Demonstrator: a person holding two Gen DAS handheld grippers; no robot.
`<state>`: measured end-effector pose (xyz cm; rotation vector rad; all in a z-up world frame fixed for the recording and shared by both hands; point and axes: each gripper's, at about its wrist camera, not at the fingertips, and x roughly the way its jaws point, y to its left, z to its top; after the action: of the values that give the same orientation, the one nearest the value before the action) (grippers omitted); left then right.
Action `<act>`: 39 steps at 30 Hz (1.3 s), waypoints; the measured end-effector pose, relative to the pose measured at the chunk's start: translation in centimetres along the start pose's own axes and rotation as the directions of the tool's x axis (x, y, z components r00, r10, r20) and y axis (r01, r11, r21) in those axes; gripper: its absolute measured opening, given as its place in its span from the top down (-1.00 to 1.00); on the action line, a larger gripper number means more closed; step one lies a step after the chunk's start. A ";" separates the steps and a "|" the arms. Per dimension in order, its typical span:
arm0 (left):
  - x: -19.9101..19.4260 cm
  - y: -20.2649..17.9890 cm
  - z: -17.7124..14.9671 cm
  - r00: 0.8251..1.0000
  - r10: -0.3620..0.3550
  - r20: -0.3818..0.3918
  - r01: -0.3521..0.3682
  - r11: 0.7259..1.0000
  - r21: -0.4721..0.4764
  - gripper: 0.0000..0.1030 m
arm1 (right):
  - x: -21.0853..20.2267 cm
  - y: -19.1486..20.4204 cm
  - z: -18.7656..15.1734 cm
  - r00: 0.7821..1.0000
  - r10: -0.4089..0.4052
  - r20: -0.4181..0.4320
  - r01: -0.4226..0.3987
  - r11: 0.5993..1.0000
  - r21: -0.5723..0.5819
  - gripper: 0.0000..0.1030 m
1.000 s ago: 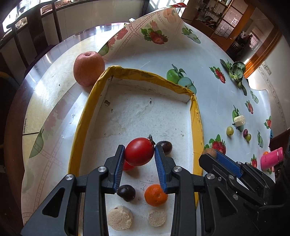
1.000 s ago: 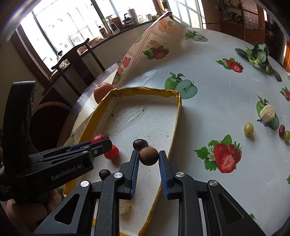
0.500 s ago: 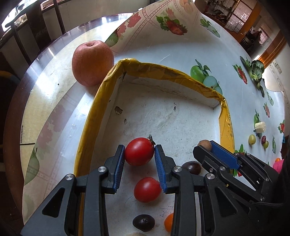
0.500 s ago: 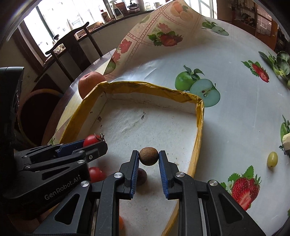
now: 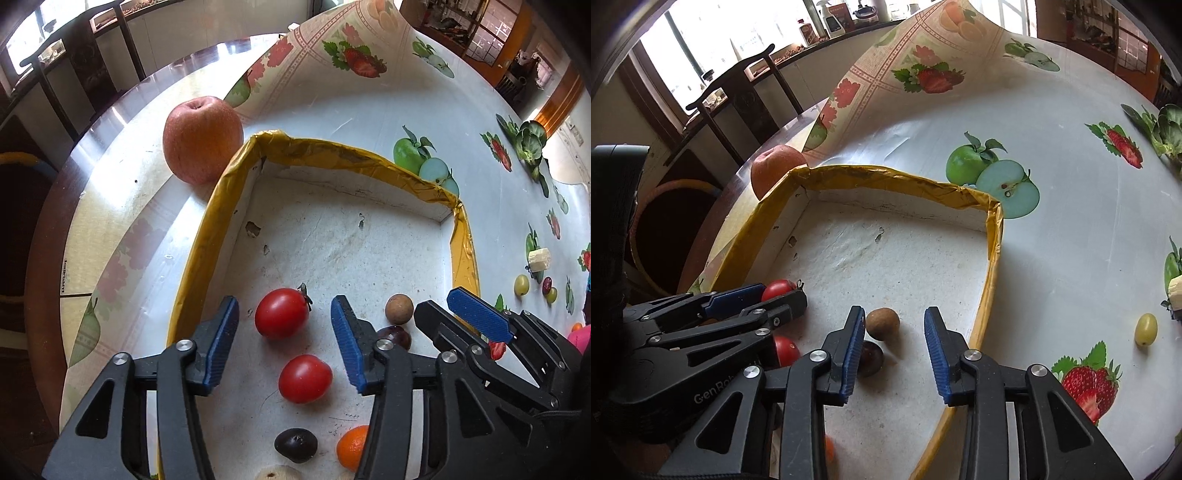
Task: Organize fruits
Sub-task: 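Withdraw both grippers from the tray toward the green grapes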
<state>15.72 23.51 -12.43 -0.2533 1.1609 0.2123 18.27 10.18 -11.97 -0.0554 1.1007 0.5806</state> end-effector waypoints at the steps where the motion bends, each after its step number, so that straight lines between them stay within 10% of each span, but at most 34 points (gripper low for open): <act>1: -0.4 -0.1 -0.1 1.000 -0.005 0.007 0.005 1.000 0.000 -0.07 | -0.5 -0.1 -0.1 1.000 0.003 0.007 -0.003 1.000 0.005 0.27; 39: -5.6 -13.2 -4.3 0.984 -0.176 0.008 0.171 0.966 0.192 -0.07 | -13.1 -14.4 -10.9 0.987 -0.142 0.079 0.111 0.944 0.310 0.23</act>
<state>13.70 9.44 -7.67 -0.1806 1.1192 -0.0503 11.86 -11.03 -9.36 0.1687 1.0690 0.2900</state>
